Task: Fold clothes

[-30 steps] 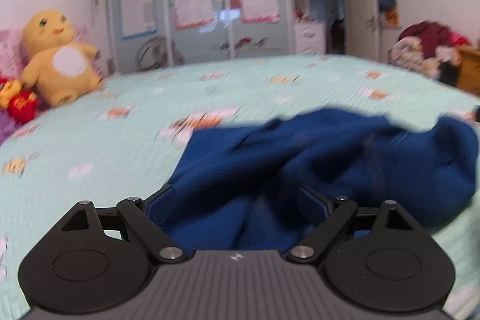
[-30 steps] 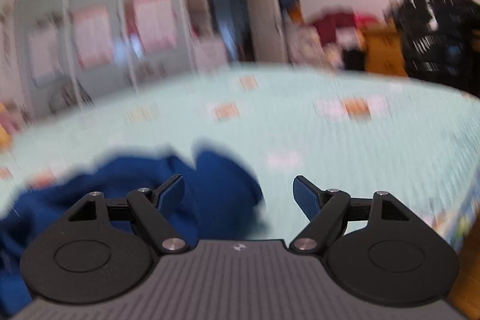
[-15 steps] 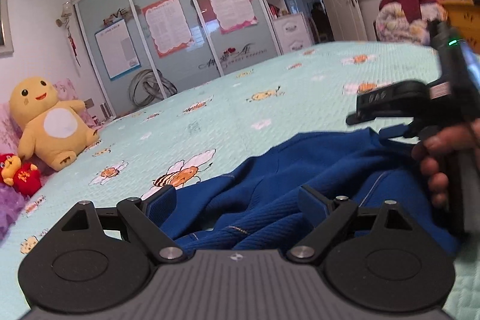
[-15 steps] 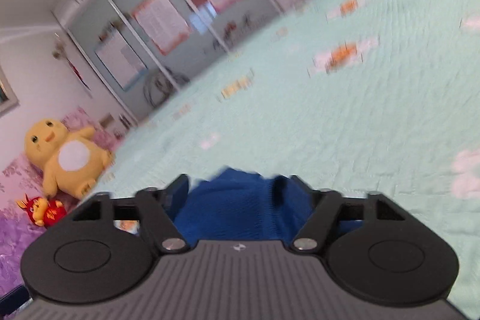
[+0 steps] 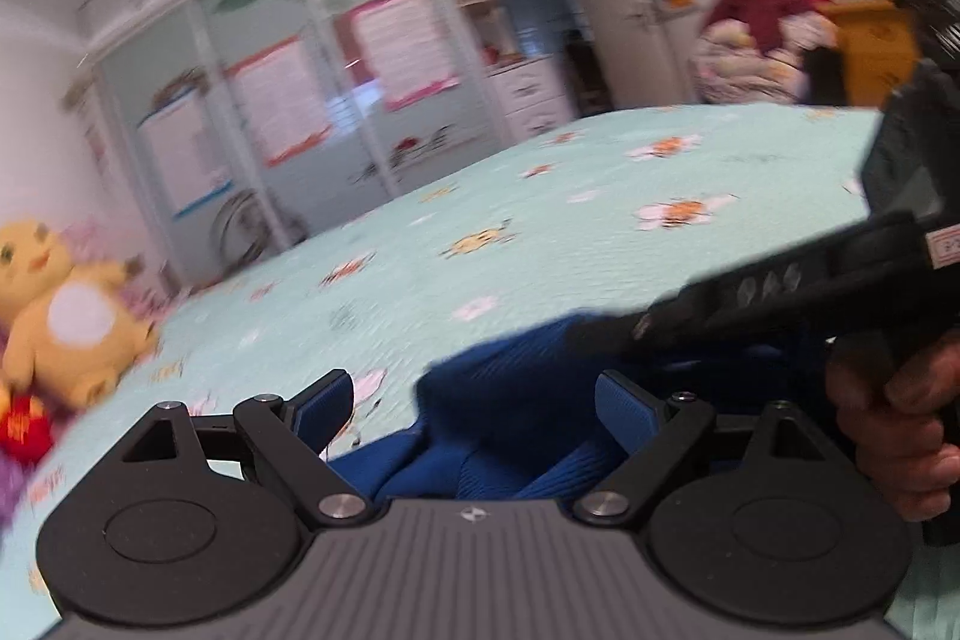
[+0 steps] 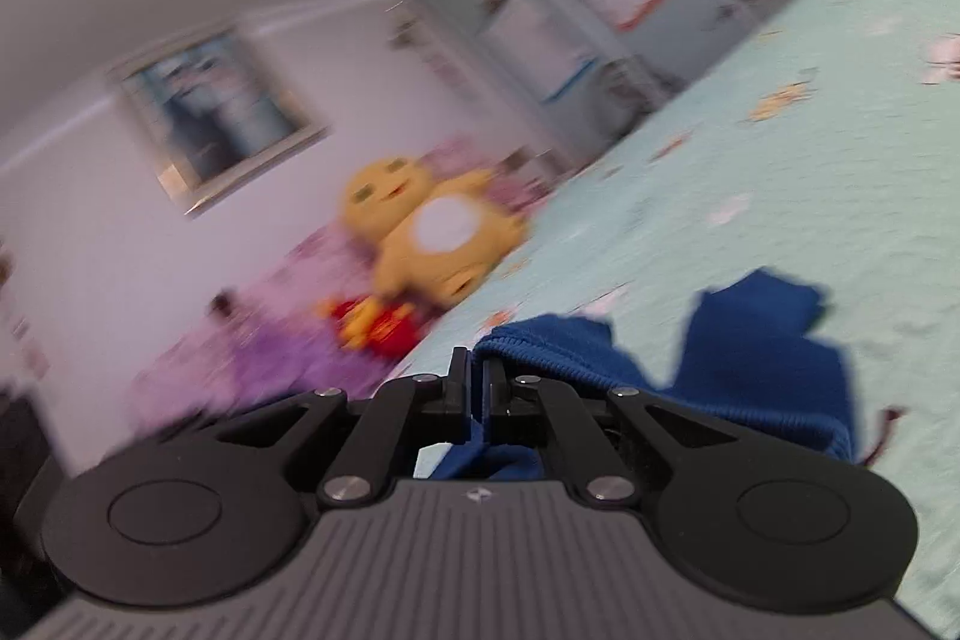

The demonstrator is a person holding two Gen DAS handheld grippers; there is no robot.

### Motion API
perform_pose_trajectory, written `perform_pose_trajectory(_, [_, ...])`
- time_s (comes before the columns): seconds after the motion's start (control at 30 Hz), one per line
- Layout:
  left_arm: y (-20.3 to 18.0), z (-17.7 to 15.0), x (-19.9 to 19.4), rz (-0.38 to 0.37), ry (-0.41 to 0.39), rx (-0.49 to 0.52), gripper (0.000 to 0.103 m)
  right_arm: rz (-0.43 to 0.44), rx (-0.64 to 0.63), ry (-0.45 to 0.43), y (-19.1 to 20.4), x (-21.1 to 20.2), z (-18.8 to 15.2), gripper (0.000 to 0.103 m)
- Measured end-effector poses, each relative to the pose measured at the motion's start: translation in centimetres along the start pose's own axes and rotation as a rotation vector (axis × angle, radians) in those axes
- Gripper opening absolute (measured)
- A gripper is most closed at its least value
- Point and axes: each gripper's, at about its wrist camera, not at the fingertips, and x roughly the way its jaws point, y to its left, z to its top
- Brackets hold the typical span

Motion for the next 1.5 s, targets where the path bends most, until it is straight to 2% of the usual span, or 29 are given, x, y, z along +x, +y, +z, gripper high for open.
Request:
perform_pose_trajectory(0.1, [0.1, 0.2, -0.2, -0.06, 0.011, -0.04, 0.091, 0.022, -0.047, 0.068, 1.2, -0.3, -0.8, 0.001])
perform_pose_trajectory(0.23, [1.8, 0.1, 1.9, -0.187, 0.129, -0.264, 0.092, 0.002, -0.057, 0.132, 1.0, 0.0, -1.9, 0.001])
perform_pose_trajectory(0.33, [2.8, -0.7, 3.7, -0.242, 0.21, -0.451, 0.092, 0.006, -0.073, 0.13, 1.3, -1.3, -1.9, 0.001])
perform_pose_trajectory(0.47, [3.3, -1.6, 6.6, -0.327, 0.318, -0.648, 0.092, 0.015, -0.094, 0.133, 1.4, -2.0, -1.7, 0.001])
perform_pose_trajectory(0.6, [3.1, -2.3, 9.7, -0.342, 0.435, -0.78, 0.091, 0.023, -0.108, 0.131, 1.3, -2.0, -1.6, 0.001])
perform_pose_trajectory(0.7, [2.6, -2.6, 11.0, -0.32, 0.47, -0.822, 0.088, 0.029, -0.116, 0.133, 1.2, -1.9, -1.6, 0.001])
perform_pose_trajectory(0.73, [2.3, -2.6, 11.3, -0.316, 0.475, -0.83, 0.084, 0.035, -0.118, 0.136, 1.2, -1.8, -1.7, 0.001])
perform_pose_trajectory(0.77, [2.3, -2.7, 11.4, -0.313, 0.476, -0.837, 0.066, 0.037, -0.119, 0.137, 1.2, -1.8, -1.7, 0.002])
perform_pose_trajectory(0.8, [2.3, -2.9, 11.4, -0.316, 0.479, -0.85, 0.038, 0.04, -0.12, 0.139, 1.2, -1.8, -1.6, 0.003])
perform_pose_trajectory(0.83, [2.5, -3.0, 11.4, -0.328, 0.476, -0.874, 0.023, 0.043, -0.118, 0.14, 1.2, -1.9, -1.6, 0.007])
perform_pose_trajectory(0.87, [2.8, -3.2, 11.2, -0.325, 0.467, -0.894, 0.013, 0.055, -0.099, 0.137, 1.1, -2.1, -1.4, 0.009])
perform_pose_trajectory(0.9, [3.2, -3.1, 10.8, -0.31, 0.442, -0.899, 0.004, 0.066, -0.08, 0.134, 0.9, -2.4, -1.3, 0.01])
perform_pose_trajectory(0.93, [3.6, -3.1, 10.4, -0.294, 0.417, -0.905, 0.001, 0.078, -0.061, 0.131, 0.7, -2.7, -1.1, 0.013])
perform_pose_trajectory(1.03, [5.7, -2.1, 8.5, -0.254, 0.304, -0.92, 0.001, 0.113, -0.004, 0.122, 0.2, -3.4, -0.6, 0.037])
perform_pose_trajectory(1.1, [7.5, -1.1, 6.7, -0.223, 0.206, -0.924, 0.001, 0.156, 0.046, 0.104, -0.1, -4.1, -0.3, 0.04])
perform_pose_trajectory(1.17, [10.1, 0.1, 4.2, -0.142, 0.096, -0.925, 0.001, 0.212, 0.103, 0.077, -0.5, -4.9, 0.1, 0.049])
perform_pose_trajectory(1.27, [15.5, 1.0, -0.1, 0.047, -0.068, -1.01, 0.001, 0.27, 0.197, 0.02, -1.6, -5.9, 0.6, 0.056])
perform_pose_trajectory(1.33, [19.0, 0.8, -2.8, 0.183, -0.14, -1.06, 0.001, 0.305, 0.268, -0.03, -2.5, -6.6, 0.9, 0.058])
perform_pose_trajectory(1.4, [19.6, -1.1, -2.8, 0.215, -0.062, -1.067, 0.001, 0.308, 0.326, -0.075, -3.5, -7.1, 1.0, 0.062])
perform_pose_trajectory(1.5, [20.4, -4.0, -2.9, 0.263, 0.056, -1.076, 0.002, 0.262, 0.366, -0.099, -4.2, -6.7, 1.0, 0.063])
